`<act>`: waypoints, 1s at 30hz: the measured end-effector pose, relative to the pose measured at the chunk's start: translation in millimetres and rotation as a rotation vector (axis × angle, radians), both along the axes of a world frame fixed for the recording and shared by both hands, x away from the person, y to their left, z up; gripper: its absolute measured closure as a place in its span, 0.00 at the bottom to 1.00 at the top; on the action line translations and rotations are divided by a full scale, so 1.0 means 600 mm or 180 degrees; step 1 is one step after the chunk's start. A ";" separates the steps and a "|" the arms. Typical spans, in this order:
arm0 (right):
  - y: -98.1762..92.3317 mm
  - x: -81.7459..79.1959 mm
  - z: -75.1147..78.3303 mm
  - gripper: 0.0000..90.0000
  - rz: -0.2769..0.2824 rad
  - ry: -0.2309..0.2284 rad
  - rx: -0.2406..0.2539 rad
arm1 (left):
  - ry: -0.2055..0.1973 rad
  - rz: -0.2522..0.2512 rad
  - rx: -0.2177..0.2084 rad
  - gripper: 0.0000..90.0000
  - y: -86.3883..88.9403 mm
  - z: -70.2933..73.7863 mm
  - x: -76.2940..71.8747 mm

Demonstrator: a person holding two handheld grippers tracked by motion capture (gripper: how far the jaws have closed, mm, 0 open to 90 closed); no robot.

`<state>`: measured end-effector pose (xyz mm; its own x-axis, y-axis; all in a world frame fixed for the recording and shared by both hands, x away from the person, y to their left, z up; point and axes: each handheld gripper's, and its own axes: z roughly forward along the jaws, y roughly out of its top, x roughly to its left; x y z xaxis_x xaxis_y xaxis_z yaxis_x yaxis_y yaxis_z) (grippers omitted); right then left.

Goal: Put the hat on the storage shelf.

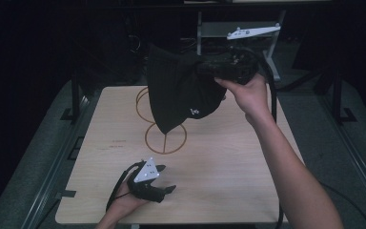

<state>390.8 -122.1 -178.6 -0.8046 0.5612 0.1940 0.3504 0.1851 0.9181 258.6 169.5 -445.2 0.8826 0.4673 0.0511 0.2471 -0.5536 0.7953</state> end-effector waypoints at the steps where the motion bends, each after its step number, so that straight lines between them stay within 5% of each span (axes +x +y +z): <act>1: 0.004 0.002 0.000 0.94 0.0001 0.0009 -0.0021 | -0.0010 -0.0020 0.0028 0.25 -0.001 0.000 0.000; 17: 0.068 0.041 -0.001 0.94 0.0039 0.0108 -0.0264 | 0.0005 -0.0064 0.0038 0.25 -0.007 -0.004 0.000; 30: 0.150 0.084 -0.030 0.93 0.0073 0.0246 -0.0495 | 0.0012 -0.0116 0.0058 0.25 -0.009 -0.004 0.004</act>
<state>441.0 -32.0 -196.5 -0.8036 0.5710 0.1679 0.4128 0.3315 0.8483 260.7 163.9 -447.7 0.8993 0.4338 0.0559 0.2295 -0.5768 0.7840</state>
